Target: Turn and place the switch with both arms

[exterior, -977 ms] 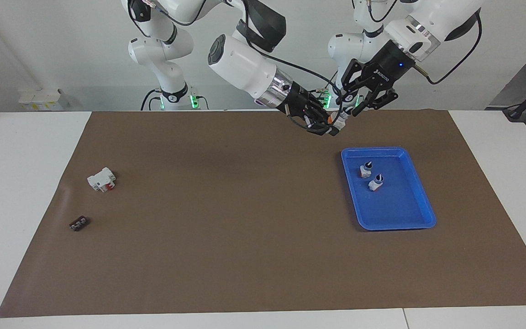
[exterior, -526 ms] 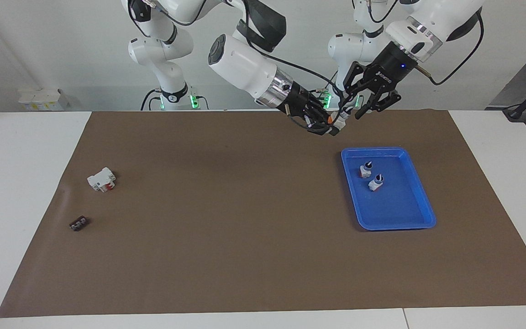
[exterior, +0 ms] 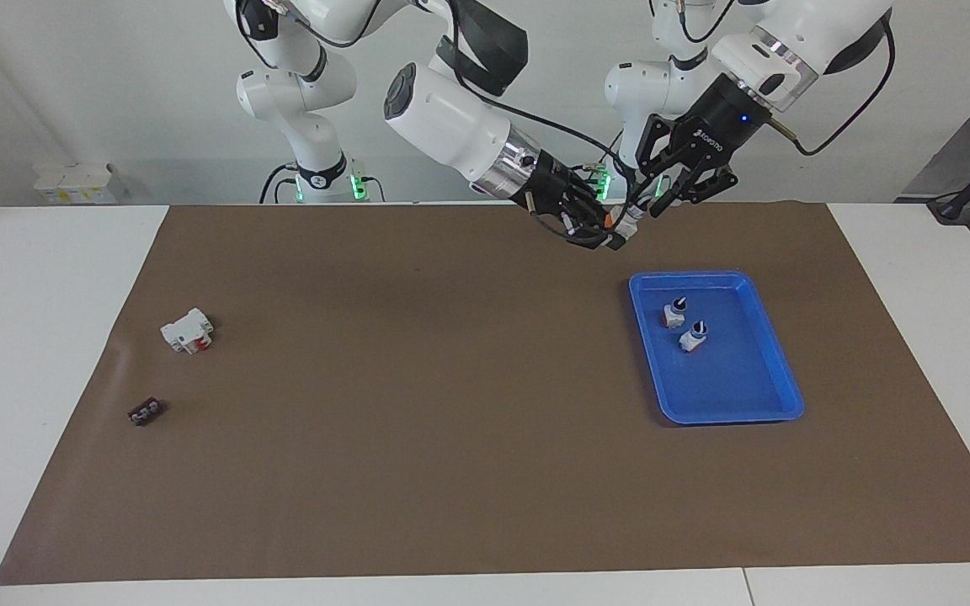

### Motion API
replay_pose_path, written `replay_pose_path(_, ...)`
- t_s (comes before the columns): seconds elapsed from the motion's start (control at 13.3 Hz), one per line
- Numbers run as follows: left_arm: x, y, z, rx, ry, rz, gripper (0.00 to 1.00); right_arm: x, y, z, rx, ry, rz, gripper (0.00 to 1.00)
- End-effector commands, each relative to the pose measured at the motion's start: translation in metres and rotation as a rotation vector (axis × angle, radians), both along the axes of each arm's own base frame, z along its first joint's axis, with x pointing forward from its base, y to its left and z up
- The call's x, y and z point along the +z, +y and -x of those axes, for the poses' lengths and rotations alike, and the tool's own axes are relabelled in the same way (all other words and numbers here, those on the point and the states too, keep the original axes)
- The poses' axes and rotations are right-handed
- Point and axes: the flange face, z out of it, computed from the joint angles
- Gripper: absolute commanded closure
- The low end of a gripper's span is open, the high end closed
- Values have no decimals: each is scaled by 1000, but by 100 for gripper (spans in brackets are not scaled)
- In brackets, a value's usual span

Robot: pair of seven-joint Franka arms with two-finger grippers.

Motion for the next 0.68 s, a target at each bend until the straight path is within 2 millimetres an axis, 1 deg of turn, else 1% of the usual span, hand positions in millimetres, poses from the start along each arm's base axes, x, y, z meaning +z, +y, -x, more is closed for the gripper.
replay_pose_path(0.0, 2, -2, 1, -26, 14, -21, 72, 2, -1, -2, -23, 12, -14, 100)
replay_pose_path(0.08, 2, -2, 2, -30, 21, -28, 81, 2, -1, -2, -23, 10, -14, 100)
replay_pose_path(0.15, 2, 0, 3, -33, 20, -46, 89, 2, -1, -2, -22, 10, -14, 100)
replay_pose_path(0.23, 7, -1, 4, -36, 10, -55, 100, 2, -1, -2, -23, 10, -14, 100)
replay_pose_path(0.6, 8, 0, 5, -22, 25, -56, 100, 1, -2, -3, -24, 13, -12, 100)
